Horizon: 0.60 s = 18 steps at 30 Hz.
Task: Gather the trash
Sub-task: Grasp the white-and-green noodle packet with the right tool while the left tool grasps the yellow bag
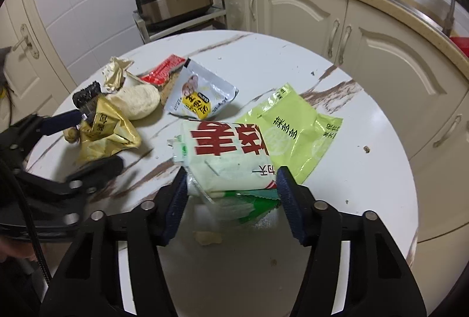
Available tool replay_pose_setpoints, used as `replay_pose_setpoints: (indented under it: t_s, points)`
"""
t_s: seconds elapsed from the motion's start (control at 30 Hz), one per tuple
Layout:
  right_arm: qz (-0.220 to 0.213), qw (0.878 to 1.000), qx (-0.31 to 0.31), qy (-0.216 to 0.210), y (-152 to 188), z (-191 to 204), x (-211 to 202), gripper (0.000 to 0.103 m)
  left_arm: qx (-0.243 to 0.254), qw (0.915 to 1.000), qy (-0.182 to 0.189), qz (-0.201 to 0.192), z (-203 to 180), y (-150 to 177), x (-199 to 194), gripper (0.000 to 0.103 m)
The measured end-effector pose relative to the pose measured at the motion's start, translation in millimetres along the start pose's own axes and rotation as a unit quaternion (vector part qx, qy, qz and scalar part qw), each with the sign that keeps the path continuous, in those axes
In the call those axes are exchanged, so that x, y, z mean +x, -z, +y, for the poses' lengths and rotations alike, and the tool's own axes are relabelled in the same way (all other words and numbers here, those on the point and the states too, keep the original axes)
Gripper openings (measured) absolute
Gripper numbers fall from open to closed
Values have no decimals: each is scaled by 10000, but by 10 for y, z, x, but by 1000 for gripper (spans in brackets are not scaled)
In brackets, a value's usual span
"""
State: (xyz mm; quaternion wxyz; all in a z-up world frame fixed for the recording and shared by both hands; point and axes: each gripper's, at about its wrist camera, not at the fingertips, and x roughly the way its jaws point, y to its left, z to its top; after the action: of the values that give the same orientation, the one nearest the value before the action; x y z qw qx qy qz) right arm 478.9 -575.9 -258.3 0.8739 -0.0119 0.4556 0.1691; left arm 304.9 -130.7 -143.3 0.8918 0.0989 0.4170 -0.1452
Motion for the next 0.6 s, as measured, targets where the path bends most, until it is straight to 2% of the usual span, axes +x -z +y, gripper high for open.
replay_pose_setpoints:
  t_s: [0.1,0.23,0.3,0.4,0.47,0.6]
  points:
    - [-16,10000,13,9,-19,-1,-16,51,7,9998,218,26,22,-2,124,49]
    - [4,9999,-51,96,-41,44,11,51,-63,9993,358,17,37,21,169,46]
    - [28,9998,-89,150,-71,69,47,52,-161,9989,439,-6,60,32,175,39]
    - [55,9993,-250,280,-94,122,111,52,-432,9963,741,-54,150,99,105,35]
    - [33,9993,-263,274,-99,136,99,46,-552,9952,804,-73,199,133,97,34]
    - [-193,9998,85,-44,-89,31,-74,33,-725,9930,918,-137,331,237,-11,33]
